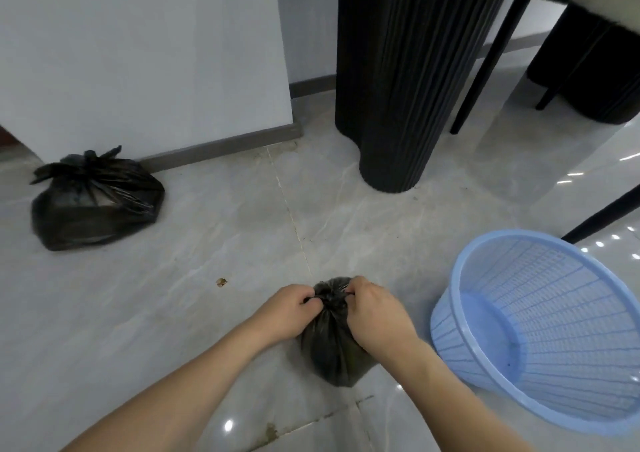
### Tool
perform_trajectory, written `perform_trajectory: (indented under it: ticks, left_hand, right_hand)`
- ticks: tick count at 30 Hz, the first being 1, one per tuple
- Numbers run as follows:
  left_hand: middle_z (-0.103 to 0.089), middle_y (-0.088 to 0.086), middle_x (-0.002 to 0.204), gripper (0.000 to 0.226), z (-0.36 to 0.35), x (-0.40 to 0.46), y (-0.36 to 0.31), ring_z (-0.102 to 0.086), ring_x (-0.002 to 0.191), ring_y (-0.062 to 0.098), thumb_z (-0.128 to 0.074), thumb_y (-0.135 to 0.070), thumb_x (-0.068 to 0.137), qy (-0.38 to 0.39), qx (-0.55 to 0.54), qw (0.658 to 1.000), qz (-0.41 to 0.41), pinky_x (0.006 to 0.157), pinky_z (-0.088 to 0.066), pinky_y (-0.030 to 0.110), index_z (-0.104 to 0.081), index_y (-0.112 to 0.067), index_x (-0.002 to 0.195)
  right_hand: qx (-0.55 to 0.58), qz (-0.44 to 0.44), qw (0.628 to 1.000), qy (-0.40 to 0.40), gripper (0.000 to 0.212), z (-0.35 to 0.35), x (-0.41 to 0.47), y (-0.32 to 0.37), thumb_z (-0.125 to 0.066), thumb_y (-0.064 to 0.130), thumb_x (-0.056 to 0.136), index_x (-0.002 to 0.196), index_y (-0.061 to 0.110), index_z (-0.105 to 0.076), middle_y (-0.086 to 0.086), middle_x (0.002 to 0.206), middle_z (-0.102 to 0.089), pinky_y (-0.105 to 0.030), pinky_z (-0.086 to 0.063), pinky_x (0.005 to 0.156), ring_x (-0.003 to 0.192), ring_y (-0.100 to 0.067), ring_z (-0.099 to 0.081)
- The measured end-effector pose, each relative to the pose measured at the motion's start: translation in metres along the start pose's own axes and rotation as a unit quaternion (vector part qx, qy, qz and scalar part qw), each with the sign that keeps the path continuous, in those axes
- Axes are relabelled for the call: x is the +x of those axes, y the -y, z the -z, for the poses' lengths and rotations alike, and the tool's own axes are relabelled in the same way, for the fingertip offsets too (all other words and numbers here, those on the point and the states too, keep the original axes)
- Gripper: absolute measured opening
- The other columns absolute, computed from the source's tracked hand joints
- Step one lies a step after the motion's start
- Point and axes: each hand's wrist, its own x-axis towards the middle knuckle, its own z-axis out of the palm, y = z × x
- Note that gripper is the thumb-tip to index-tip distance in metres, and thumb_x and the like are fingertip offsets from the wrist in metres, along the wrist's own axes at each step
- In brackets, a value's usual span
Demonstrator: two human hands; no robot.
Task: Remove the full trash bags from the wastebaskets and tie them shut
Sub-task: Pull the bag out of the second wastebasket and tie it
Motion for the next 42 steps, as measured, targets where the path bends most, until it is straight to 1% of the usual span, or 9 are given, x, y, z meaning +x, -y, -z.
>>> perform_trajectory:
  ticks: [5, 10, 16, 19, 23, 28, 34, 37, 42]
  left_hand:
    - [-0.044, -0.007, 0.05, 0.037, 0.086, -0.027, -0.043, -0.042, 0.049, 0.011, -0.054, -0.025, 0.087, -0.058, -0.013, 0.996, 0.062, 0.05, -0.031, 0.028, -0.043, -0.021, 0.052]
    - [-0.046, -0.003, 0.053, 0.035, 0.2, -0.085, -0.109, -0.045, 0.053, 0.017, -0.053, -0.024, 0.087, -0.095, -0.038, 0.991, 0.087, 0.053, -0.034, 0.03, -0.043, -0.018, 0.054]
    - [-0.048, -0.002, 0.056, 0.037, 0.34, -0.177, -0.19, -0.047, 0.054, 0.015, -0.051, -0.029, 0.089, -0.102, -0.05, 0.988, 0.107, 0.052, -0.034, 0.029, -0.042, -0.019, 0.055]
    - [-0.044, -0.003, 0.055, 0.037, 0.405, -0.213, -0.222, -0.044, 0.052, 0.015, -0.049, -0.031, 0.089, -0.114, -0.049, 0.986, 0.109, 0.051, -0.03, 0.03, -0.038, -0.021, 0.055]
    - [-0.049, 0.0, 0.062, 0.033, 0.474, -0.251, -0.235, -0.048, 0.058, 0.018, -0.047, -0.032, 0.089, -0.118, -0.065, 0.982, 0.131, 0.057, -0.037, 0.032, -0.041, -0.019, 0.06]
    - [-0.052, 0.001, 0.065, 0.029, 0.535, -0.281, -0.251, -0.05, 0.061, 0.021, -0.045, -0.032, 0.089, -0.124, -0.012, 0.981, 0.149, 0.056, -0.038, 0.034, -0.041, -0.018, 0.064]
    - [-0.059, 0.007, 0.074, 0.023, 0.587, -0.259, -0.247, -0.055, 0.07, 0.026, -0.043, -0.026, 0.092, -0.141, 0.03, 0.974, 0.177, 0.063, -0.046, 0.038, -0.049, -0.009, 0.076]
    - [-0.059, 0.008, 0.076, 0.023, 0.595, -0.232, -0.232, -0.054, 0.069, 0.025, -0.043, -0.024, 0.093, -0.149, 0.008, 0.97, 0.191, 0.063, -0.046, 0.038, -0.049, -0.007, 0.079]
    - [-0.054, 0.008, 0.069, 0.025, 0.565, -0.141, -0.154, -0.047, 0.061, 0.021, -0.042, -0.025, 0.094, -0.165, -0.04, 0.962, 0.214, 0.058, -0.042, 0.036, -0.042, -0.011, 0.073]
  right_hand:
    - [0.016, 0.014, 0.999, 0.042, 0.019, 0.076, 0.025, 0.074, -0.042, 0.016, 0.092, 0.106, 0.011, -0.054, -0.014, 0.101, -0.066, -0.038, -0.05, 0.075, 0.092, -0.034, -0.062]
    - [0.019, 0.052, 0.997, 0.059, 0.022, 0.17, 0.032, 0.176, -0.045, 0.012, 0.092, 0.11, 0.009, -0.058, -0.017, 0.11, -0.065, -0.034, -0.045, 0.08, 0.101, -0.035, -0.06]
    - [-0.126, 0.103, 0.985, 0.055, 0.028, 0.288, -0.005, 0.308, -0.04, 0.014, 0.092, 0.12, 0.011, -0.045, -0.015, 0.118, -0.055, -0.042, -0.043, 0.086, 0.107, -0.034, -0.052]
    - [-0.141, 0.107, 0.98, 0.091, 0.029, 0.341, -0.011, 0.369, -0.034, 0.021, 0.093, 0.112, 0.011, -0.053, -0.013, 0.113, -0.054, -0.042, -0.044, 0.087, 0.105, -0.032, -0.05]
    - [-0.107, 0.115, 0.976, 0.151, 0.029, 0.386, -0.009, 0.438, -0.034, 0.026, 0.09, 0.098, 0.01, -0.056, -0.013, 0.102, -0.053, -0.044, -0.046, 0.087, 0.099, -0.034, -0.051]
    - [-0.131, 0.104, 0.965, 0.202, 0.03, 0.415, -0.007, 0.499, -0.04, 0.023, 0.086, 0.108, 0.009, -0.055, -0.013, 0.112, -0.05, -0.042, -0.046, 0.088, 0.104, -0.034, -0.05]
    - [-0.143, 0.132, 0.967, 0.167, 0.033, 0.425, 0.04, 0.531, -0.036, 0.024, 0.092, 0.114, 0.014, -0.059, -0.01, 0.118, -0.042, -0.042, -0.042, 0.094, 0.113, -0.031, -0.037]
    - [-0.135, 0.125, 0.965, 0.186, 0.032, 0.41, 0.074, 0.534, -0.036, 0.026, 0.095, 0.118, 0.015, -0.057, -0.009, 0.121, -0.042, -0.041, -0.042, 0.094, 0.113, -0.03, -0.04]
    - [-0.048, 0.065, 0.976, 0.203, 0.017, 0.329, 0.167, 0.516, -0.04, 0.018, 0.092, 0.083, 0.016, -0.054, -0.01, 0.098, -0.062, -0.034, -0.046, 0.072, 0.088, -0.027, -0.056]
